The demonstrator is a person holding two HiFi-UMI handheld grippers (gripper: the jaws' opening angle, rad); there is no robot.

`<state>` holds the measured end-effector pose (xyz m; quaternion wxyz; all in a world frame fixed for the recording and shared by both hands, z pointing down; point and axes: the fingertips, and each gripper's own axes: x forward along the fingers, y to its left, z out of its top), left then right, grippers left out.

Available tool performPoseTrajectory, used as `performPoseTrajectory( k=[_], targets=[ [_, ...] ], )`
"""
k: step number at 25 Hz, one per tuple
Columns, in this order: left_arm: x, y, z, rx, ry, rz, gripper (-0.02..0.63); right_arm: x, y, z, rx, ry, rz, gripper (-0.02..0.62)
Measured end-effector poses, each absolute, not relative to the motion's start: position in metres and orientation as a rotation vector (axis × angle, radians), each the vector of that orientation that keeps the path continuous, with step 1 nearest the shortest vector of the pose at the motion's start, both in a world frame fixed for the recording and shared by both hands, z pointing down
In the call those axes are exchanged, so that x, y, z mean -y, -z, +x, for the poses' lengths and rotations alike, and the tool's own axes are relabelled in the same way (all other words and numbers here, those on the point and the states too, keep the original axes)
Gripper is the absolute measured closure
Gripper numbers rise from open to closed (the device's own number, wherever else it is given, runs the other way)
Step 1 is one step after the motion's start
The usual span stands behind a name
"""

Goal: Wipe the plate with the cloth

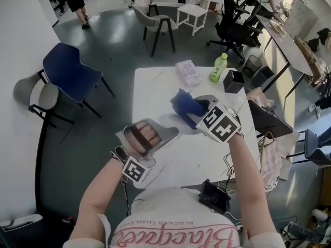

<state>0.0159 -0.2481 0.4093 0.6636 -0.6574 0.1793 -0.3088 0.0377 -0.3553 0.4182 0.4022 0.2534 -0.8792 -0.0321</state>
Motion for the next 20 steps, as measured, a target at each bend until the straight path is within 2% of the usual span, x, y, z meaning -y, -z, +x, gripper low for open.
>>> performPoseTrajectory(
  k=[14,20],
  targets=[
    [0.252,-0.403,0.004,-0.498,0.700,-1.549,0.591,0.376,-0.466,0.097,2.089,0.061,0.839,0.469],
    [0.274,-0.398,-0.019,-0.732,0.648,-1.873,0.591,0.371,-0.449,0.109,2.160,0.015,1.030,0.469]
  ],
)
